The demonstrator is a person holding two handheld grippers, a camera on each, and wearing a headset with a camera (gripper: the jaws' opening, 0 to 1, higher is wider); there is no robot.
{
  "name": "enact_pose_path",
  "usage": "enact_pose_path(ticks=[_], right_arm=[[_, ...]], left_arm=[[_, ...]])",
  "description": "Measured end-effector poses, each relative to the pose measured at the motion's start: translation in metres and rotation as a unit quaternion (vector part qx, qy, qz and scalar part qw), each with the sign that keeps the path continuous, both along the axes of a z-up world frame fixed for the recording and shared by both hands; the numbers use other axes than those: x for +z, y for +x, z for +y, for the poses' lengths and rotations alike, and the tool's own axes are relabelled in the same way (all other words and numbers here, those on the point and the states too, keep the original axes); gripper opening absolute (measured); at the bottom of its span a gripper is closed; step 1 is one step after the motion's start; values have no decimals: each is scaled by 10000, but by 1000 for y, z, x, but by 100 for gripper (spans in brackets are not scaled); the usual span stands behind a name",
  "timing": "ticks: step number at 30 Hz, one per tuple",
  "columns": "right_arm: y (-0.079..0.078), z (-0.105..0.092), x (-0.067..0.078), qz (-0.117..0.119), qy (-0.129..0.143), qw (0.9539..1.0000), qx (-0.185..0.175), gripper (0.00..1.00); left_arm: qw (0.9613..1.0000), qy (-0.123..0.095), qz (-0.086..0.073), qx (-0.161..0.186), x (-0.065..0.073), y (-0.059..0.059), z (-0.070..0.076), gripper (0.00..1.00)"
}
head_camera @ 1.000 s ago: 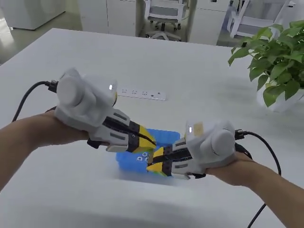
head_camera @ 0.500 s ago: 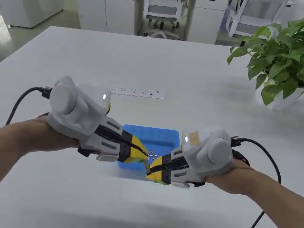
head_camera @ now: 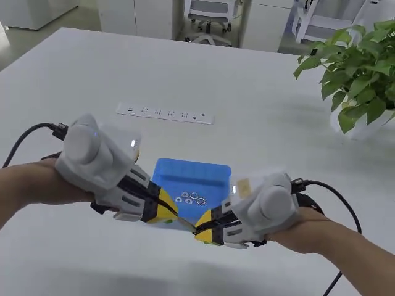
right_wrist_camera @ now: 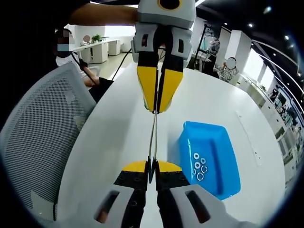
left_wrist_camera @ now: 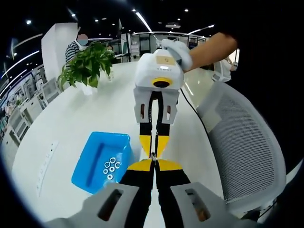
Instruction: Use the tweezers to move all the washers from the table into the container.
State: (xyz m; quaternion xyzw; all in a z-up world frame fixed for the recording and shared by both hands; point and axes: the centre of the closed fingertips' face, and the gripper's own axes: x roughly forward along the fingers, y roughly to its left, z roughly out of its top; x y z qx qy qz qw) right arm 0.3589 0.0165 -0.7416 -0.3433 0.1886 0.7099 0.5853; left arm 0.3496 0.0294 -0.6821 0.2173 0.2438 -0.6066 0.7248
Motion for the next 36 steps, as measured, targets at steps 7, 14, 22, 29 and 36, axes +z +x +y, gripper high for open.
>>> enact_pose_path(ticks=[7, 14, 22, 29, 36], right_arm=[[0, -2, -6, -37, -147, 9999, 10, 7], [-2, -4, -15, -55, -281, 9996, 19, 7], [-2, -6, -30, -55, -455, 9989, -34, 7], [-3, -8, -43, 1, -578, 9983, -99, 7], [-3, -8, -53, 58, -705, 9974, -116, 7]], left_arm=[[9995, 330, 22, -7, -20, 0, 10, 5], [9980, 622, 82, 32, -47, -3, 16, 5], [9957, 915, 131, -6, -72, -2, 18, 5], [9938, 1097, 181, -15, -93, -1, 19, 5], [9920, 1234, 255, -38, -105, -1, 19, 5]])
